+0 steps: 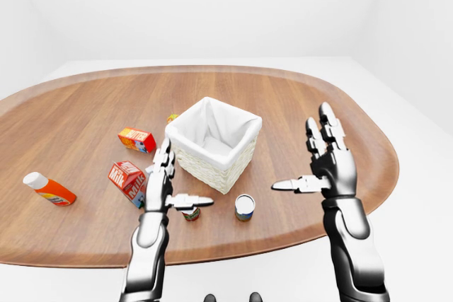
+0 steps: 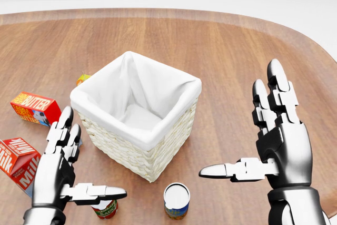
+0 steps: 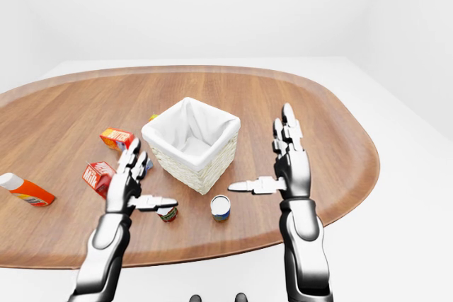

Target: Pick up the tomato sauce, and put it in the basket.

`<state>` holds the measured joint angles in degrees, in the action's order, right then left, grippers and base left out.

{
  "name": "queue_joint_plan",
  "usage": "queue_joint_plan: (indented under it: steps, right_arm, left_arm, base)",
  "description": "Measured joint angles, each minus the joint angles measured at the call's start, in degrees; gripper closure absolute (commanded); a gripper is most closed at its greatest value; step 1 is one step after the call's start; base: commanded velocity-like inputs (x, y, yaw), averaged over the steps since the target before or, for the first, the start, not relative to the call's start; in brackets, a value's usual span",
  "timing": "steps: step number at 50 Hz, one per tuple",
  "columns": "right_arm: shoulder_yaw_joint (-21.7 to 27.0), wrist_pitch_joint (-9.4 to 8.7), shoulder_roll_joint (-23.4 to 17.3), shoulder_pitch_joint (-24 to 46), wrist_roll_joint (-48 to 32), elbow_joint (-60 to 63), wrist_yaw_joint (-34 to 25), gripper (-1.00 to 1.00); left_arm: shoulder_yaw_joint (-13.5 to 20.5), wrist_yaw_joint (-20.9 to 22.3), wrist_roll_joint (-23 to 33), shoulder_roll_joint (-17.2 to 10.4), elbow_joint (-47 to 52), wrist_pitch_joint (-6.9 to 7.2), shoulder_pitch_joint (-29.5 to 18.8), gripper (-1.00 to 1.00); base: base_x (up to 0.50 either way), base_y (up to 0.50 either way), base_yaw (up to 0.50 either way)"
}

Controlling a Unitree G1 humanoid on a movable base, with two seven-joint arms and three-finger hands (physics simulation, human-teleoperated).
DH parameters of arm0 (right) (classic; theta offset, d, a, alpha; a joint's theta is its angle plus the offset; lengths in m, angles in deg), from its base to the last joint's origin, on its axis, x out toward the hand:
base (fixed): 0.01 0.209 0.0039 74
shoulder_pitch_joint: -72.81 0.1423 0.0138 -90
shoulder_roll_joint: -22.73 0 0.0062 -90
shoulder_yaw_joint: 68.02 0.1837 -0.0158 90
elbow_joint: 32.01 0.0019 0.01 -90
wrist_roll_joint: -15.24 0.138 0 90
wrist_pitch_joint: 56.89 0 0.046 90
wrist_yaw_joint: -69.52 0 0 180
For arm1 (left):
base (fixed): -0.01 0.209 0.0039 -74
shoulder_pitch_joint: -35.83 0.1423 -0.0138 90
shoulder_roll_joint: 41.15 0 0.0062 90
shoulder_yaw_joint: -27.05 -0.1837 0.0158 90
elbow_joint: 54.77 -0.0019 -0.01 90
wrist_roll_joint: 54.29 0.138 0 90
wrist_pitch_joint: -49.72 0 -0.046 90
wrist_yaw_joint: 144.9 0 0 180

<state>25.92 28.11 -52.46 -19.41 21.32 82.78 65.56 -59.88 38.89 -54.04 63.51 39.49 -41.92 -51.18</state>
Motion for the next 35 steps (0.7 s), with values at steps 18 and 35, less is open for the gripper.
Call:
queue_joint_plan:
  steps: [18, 35]
  right_arm:
    - [0.30, 0.00, -0.12, 0.34, 0.16, 0.00, -0.01, -1.00]
    - [0.17, 0.00, -0.07, 0.18, 0.06, 0.02, 0.00, -1.00]
  left_arm:
    - [0.17, -0.21, 0.08, -0.16, -4.88, -3.37, -0.69, -0.97]
    - [0.79, -0.39, -0.21, -0.60, -10.54, -3.37, -1.94, -0.97]
  base:
    - [0.00, 0.00, 0.00]
    - [0.00, 0.00, 0.00]
